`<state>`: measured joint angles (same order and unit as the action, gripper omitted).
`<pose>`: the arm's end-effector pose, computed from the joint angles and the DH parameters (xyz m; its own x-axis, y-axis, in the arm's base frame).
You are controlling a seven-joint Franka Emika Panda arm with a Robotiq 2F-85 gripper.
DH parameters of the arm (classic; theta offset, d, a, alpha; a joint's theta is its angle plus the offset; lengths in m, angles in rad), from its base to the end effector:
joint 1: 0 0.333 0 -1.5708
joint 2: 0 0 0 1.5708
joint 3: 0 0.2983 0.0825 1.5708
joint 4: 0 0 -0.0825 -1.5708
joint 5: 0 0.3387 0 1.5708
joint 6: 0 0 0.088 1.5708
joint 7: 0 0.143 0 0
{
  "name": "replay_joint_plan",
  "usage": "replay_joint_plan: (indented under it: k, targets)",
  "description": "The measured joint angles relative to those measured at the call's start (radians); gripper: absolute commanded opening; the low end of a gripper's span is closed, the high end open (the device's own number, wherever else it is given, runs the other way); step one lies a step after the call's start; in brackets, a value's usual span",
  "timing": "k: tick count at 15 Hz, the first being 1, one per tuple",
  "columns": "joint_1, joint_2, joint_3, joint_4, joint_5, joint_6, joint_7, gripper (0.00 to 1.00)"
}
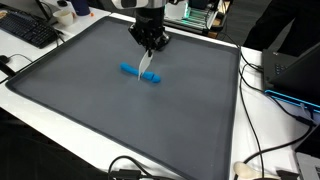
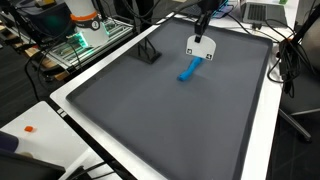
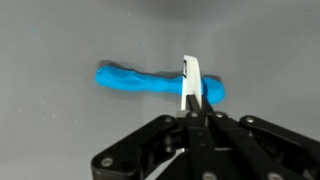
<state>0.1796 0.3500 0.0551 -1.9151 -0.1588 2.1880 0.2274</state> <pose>0.5571 0.1215 0.2830 0.9937 0.0980 -0.0551 0.1040 -0.9875 0.1184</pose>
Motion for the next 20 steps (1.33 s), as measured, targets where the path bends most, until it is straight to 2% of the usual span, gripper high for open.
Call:
replay_joint_plan:
  k: [20]
  targets:
    - [-0.014, 0.057, -0.013, 0.000, 0.000, 0.071, 0.000, 0.01]
